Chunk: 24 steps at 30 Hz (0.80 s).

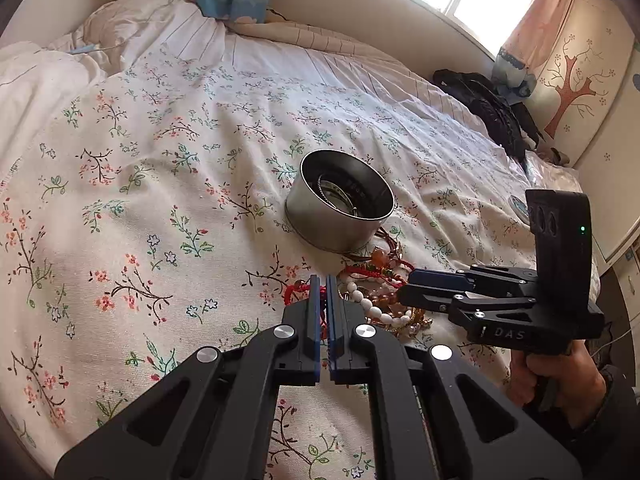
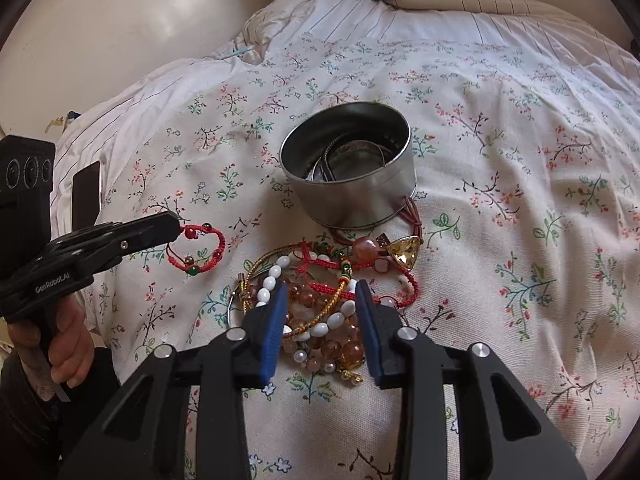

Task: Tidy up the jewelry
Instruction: 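Grasp a red string bracelet with the left tool while the right tool grasps a gold beaded bracelet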

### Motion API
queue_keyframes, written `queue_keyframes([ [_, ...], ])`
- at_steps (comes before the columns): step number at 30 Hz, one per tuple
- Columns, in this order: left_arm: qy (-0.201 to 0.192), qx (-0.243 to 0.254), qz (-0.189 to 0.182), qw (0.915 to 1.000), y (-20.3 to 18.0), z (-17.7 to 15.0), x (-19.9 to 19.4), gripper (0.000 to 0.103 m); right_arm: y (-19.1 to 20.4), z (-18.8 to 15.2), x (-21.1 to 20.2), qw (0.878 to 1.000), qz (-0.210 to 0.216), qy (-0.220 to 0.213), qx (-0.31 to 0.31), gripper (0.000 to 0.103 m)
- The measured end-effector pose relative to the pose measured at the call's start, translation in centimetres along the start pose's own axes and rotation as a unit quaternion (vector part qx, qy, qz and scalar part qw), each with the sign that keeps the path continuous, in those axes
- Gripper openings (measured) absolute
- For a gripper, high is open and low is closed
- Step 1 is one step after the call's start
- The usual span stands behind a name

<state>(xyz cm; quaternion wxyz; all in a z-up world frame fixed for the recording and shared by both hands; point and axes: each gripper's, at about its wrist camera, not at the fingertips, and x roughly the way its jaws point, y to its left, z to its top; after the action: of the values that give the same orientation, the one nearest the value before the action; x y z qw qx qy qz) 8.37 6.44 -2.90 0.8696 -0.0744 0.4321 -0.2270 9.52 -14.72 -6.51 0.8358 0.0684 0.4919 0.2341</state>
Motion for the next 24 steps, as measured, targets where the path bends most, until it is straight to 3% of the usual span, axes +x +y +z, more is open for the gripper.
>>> queue_keyframes([
  [1, 0.000, -0.001, 0.001, 1.0000, 0.1, 0.0, 0.1, 0.003, 0.0, 0.1, 0.1, 1.000, -0.001, 0.000, 0.000, 0.024],
  [2, 0.001, -0.002, 0.001, 1.0000, 0.2, 0.0, 0.1, 0.003, 0.0, 0.1, -0.1, 1.000, 0.004, -0.002, 0.000, 0.011],
  [3, 0.001, -0.004, 0.002, 1.0000, 0.3, 0.1, 0.1, 0.003, 0.0, 0.0, -0.3, 1.000, 0.013, -0.005, 0.001, 0.008],
  [12, 0.001, -0.008, 0.003, 1.0000, 0.5, 0.0, 0.2, 0.003, 0.4, -0.4, -4.6, 0.995, 0.064, -0.080, 0.007, 0.003],
  [14, 0.003, -0.009, 0.004, 0.9999, 0.4, 0.0, 0.2, 0.003, -0.9, -0.1, -4.4, 0.994, 0.059, -0.079, 0.036, 0.003],
  [16, 0.004, -0.009, 0.004, 0.9999, 0.4, 0.0, 0.3, 0.003, -2.3, 0.4, -3.3, 0.993, 0.080, -0.060, 0.071, 0.003],
  [18, 0.004, -0.008, 0.004, 1.0000, 0.4, 0.0, 0.3, 0.003, -3.0, 0.8, -2.1, 0.991, 0.091, -0.040, 0.088, 0.007],
  [19, 0.003, -0.008, 0.004, 1.0000, 0.4, 0.0, 0.3, 0.003, -3.2, 0.9, -1.6, 0.991, 0.095, -0.034, 0.093, 0.020],
  [20, 0.003, -0.008, 0.004, 1.0000, 0.4, 0.0, 0.3, 0.003, -3.3, 1.0, -1.2, 0.990, 0.096, -0.028, 0.095, 0.041],
  [21, 0.004, -0.008, 0.004, 1.0000, 0.4, 0.0, 0.3, 0.003, -3.2, 1.1, -0.8, 0.991, 0.093, -0.023, 0.093, 0.047],
  [24, 0.003, -0.008, 0.002, 1.0000, 0.4, 0.0, 0.3, 0.003, -3.0, 1.5, 0.3, 0.992, 0.086, -0.006, 0.088, 0.047],
])
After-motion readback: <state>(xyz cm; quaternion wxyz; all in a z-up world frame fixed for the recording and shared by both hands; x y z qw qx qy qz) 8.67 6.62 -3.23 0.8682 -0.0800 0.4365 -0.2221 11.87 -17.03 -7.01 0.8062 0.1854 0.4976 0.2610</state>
